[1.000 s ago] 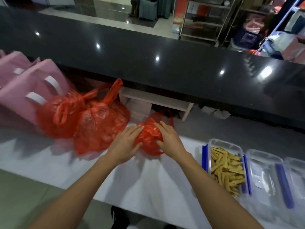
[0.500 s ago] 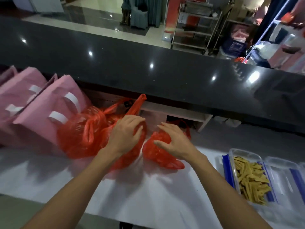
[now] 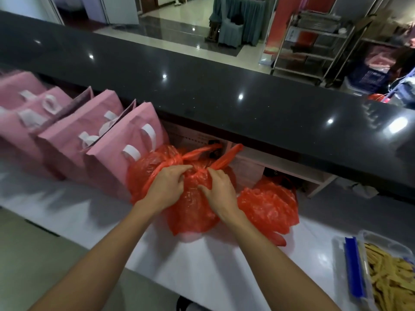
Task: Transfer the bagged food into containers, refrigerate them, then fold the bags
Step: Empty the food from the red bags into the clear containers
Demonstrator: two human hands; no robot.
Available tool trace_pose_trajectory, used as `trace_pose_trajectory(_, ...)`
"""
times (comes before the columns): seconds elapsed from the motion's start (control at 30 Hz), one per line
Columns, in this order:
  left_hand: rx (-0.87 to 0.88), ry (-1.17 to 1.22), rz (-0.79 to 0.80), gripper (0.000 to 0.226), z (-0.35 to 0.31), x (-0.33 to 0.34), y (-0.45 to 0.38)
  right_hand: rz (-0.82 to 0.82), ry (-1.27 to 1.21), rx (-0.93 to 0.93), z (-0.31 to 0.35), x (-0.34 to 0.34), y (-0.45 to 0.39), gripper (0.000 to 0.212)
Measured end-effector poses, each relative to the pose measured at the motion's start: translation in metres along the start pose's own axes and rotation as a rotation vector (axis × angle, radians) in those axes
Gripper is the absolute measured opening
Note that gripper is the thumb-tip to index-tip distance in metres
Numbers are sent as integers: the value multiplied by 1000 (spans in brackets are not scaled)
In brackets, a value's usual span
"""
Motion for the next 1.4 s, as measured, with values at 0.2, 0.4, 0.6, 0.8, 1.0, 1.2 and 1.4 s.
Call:
trace_pose_trajectory(0.2,57,-8,72,49,-7,12,-3,-68,-48,-85,-11,-22,11,35)
trace_pose_trajectory(0.4,225,-27,216,54,-54,43,-12,-157,-251,-273,-13,-76,26,41)
trace_pose_trajectory(0.6,93,102,231,31,-82,56,-6,-207,-320,-229,-44,-113,42,39)
trace_pose_trajectory(0.8,-1,106,44,20,-100,45,29,3,-266,-327,-39,-118,67,35)
trace_pose_trajectory(1.0,-114,99,-55,16,-114,43,79,125,-146,-469,-29,-101,96,38)
trace_pose_trajectory(1.2,-131,181,-138,17,-138,37,114,102,-282,-476,-37,-105,123,25)
trace_pose_trajectory(1.4,-140,105,-113,22,-154,43,123,73,-456,-375,-46,-115,136,20)
Point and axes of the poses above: each hand's wrist, its own y-axis away from the middle knuckle, its own x-axis out of the palm, z = x × y, the point moved 10 cm from there along -y, towards the middle knuckle, and after that the axes turned 2 degrees about x, right-handed, at the moved point
